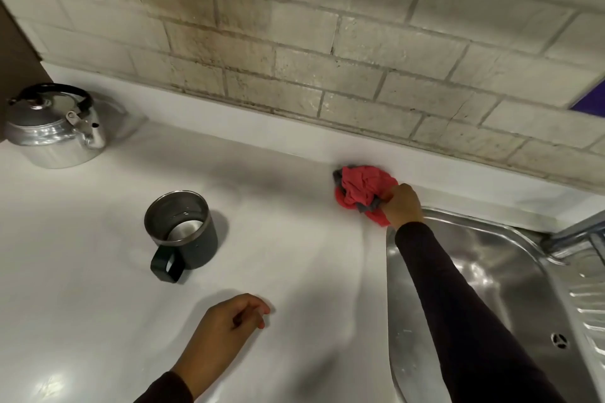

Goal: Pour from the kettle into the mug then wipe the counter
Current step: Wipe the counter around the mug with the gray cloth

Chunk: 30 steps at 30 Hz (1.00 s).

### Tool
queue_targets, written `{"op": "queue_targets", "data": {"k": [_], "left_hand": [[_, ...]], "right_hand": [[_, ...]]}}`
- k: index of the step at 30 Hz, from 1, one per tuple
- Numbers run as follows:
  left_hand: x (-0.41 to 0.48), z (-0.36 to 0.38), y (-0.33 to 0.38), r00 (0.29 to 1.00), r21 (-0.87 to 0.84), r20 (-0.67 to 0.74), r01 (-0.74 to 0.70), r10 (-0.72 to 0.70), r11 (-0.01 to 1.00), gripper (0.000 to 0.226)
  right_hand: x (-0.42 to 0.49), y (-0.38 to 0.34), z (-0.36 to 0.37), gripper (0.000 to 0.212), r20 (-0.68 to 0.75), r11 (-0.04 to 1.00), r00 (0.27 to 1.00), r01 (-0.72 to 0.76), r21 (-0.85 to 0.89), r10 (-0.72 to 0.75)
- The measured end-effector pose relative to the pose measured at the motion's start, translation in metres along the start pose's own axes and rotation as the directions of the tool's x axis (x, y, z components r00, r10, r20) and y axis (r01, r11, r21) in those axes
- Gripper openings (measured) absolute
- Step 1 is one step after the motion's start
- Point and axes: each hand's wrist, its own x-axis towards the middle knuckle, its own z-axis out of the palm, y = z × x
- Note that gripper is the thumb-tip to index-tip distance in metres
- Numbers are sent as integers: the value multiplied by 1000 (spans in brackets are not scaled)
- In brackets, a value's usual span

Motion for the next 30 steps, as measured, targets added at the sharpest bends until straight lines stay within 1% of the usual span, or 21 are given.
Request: {"op": "queue_targets", "data": {"k": [2,3,5,7,10,11,14,16,19,22,23,24,25,26,28,29,30], "left_hand": [[-1,-1,1,1000,-1,7,-8,8,1000,41],[-1,-2,1,1000,-8,4,-6,6,1000,41],[1,-3,4,1000,-24,-6,1,-1,1000,43],[1,-6,7,1000,-31,-13,-9,8,999,44],[1,-11,12,999,-48,-23,-32,31,998,42],[0,-13,13,999,-52,-32,-38,37,998,42],[-3,-23,15,995,-58,-85,-63,58,996,35],[-8,-33,13,984,-56,-162,-87,77,995,32],[-16,-54,6,944,-37,-316,-106,89,994,29],[-21,-81,-3,887,-78,-459,-100,53,992,24],[-19,-87,-5,867,-88,-496,-101,45,991,24],[-16,-93,-7,847,-96,-530,-106,39,990,24],[-14,-101,-10,832,-99,-553,-109,36,989,24],[-9,-104,-11,818,-110,-574,-116,32,987,24],[-3,-113,-13,818,-137,-574,-120,20,983,23],[-1,-115,-15,828,-152,-561,-116,10,982,23],[2,-119,-17,843,-158,-537,-105,4,982,22]], "right_hand": [[-3,2,2,20,-88,981,995,36,-190,-53],[-3,1,-1,21,-138,967,986,53,-251,-90],[-1,-5,-10,21,-244,962,959,80,-260,-145],[-2,-16,-24,19,-348,978,922,116,-174,-171],[-8,-39,-56,15,-536,973,829,225,58,-160],[-11,-49,-69,14,-588,953,794,277,119,-158],[-24,-75,-104,15,-701,872,693,436,224,-166],[-35,-91,-122,18,-723,807,670,514,290,-167],[-58,-110,-135,15,-693,731,699,565,382,-177],[-90,-126,-127,29,-643,618,752,576,536,-144],[-100,-129,-120,31,-630,595,764,572,564,-138],[-110,-130,-110,30,-615,597,776,563,572,-143],[-121,-131,-94,29,-583,619,798,539,571,-157],[-129,-130,-80,26,-512,660,841,487,572,-176],[-151,-127,-43,20,-269,770,939,333,544,-216],[-163,-124,-26,15,-130,838,965,261,480,-227],[-176,-123,-9,18,-33,894,977,207,398,-212]]}}
